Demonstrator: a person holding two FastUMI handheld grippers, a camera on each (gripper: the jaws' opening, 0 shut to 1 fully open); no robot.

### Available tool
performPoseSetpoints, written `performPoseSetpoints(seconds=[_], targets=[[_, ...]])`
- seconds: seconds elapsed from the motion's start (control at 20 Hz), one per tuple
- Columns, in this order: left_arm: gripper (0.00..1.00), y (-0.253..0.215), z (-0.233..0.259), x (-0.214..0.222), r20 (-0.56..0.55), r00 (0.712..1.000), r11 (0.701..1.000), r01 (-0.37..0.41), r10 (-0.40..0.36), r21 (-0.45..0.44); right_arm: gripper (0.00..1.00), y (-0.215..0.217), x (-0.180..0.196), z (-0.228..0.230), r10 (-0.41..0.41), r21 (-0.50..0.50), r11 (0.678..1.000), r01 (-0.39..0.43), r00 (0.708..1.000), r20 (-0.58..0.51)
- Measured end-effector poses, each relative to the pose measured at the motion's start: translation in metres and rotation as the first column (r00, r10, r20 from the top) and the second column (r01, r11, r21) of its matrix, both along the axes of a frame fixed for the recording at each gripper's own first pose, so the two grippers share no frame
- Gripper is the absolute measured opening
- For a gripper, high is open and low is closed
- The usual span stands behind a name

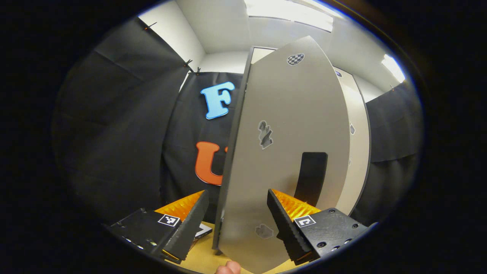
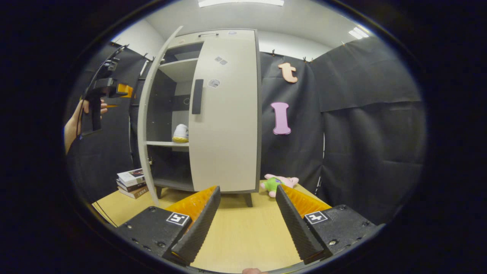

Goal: Grab one shoe with the right hand and put it into the shoe cabinet, grab the other shoe with the left hand and put it into the shoe cabinet; then close the right door with the right hand and the left door with the left hand.

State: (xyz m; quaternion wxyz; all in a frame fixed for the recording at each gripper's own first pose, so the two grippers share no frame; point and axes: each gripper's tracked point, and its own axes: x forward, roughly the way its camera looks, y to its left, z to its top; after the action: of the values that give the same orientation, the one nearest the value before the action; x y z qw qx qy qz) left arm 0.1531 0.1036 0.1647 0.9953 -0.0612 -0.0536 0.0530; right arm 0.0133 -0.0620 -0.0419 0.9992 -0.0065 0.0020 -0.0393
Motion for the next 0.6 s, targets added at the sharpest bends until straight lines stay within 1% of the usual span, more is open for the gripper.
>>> performPoseSetpoints(seconds=[0.15,0.3,0.6], targets=[[0.94,-0.010,0.003,0.014,0.001,1.000,0.999,-0.010,0.010,0.036,0.95,-0.013,-0.004,-0.001,-0.030,0.013,0.999,0.030,1.000,-0.001],[0.94,-0.015,0.005,0.011,0.013,1.000,0.998,-0.019,0.018,0.060,0.95,-0.022,-0.006,0.001,-0.052,0.028,0.998,0.052,0.999,0.006],[0.94,-0.023,0.006,-0.002,0.023,1.000,0.997,-0.011,0.010,0.081,0.95,-0.025,-0.008,0.002,-0.050,0.028,0.998,0.049,0.999,0.010]])
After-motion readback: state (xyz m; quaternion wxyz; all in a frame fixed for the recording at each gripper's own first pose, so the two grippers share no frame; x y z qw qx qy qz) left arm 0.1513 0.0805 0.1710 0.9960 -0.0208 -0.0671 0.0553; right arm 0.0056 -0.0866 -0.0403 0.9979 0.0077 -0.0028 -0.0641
